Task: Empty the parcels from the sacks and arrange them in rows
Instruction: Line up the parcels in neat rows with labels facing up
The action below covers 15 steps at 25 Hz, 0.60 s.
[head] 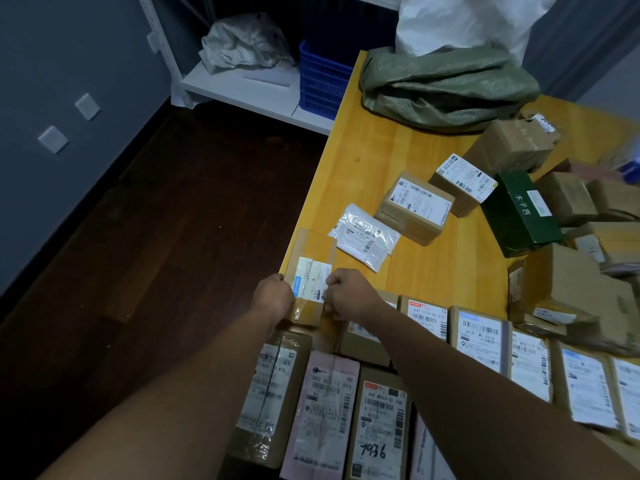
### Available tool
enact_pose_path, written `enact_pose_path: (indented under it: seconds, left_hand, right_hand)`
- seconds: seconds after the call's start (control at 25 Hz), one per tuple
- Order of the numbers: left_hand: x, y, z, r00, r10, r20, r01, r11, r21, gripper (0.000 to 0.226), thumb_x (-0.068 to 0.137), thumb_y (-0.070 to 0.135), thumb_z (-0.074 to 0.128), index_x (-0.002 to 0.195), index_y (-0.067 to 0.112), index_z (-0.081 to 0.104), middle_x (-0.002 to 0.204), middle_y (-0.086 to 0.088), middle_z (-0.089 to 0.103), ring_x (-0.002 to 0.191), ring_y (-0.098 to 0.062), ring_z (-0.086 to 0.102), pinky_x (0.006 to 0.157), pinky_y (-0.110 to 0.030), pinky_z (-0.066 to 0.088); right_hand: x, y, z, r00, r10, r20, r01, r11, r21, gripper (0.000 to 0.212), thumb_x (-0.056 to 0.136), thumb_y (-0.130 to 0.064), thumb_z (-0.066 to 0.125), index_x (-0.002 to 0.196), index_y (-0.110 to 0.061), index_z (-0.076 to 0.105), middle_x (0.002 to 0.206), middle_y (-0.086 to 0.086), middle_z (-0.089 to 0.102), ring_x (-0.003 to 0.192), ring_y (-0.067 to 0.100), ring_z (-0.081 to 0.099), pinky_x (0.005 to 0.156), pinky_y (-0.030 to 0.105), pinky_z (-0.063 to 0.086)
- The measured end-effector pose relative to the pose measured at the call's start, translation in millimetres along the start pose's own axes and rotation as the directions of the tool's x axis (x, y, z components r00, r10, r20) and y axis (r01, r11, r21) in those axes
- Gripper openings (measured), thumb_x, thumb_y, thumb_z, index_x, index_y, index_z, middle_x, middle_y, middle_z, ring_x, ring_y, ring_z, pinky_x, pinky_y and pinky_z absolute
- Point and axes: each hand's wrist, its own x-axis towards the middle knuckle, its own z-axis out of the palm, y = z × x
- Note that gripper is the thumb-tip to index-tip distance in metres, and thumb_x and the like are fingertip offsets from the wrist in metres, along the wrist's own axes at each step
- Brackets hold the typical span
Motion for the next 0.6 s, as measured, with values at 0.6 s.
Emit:
enact_pose_path:
  seconds: [0.6]
  left_hand:
    - [9.5, -11.2, 0.5, 0.997, -0.076, -0.006, 0.075, 0.971, 0.226, 0.043, 0.086, 0.015, 0.066, 0.123, 0.004, 0.046, 0.125, -0.016, 0.061, 0.110, -0.033, 0.060, 0.078, -0.032, 0.046]
  right_hand:
    - [11.1, -5.5, 32.9, 0.988, 0.019, 0.155, 0.030, 0.952, -0.305, 0.034, 0.094, -0.002, 0.047, 0.127, -0.001, 0.055, 0.121, 0.021, 0.061, 0.111, 0.039, 0.062, 0.092, 0.044, 0.054]
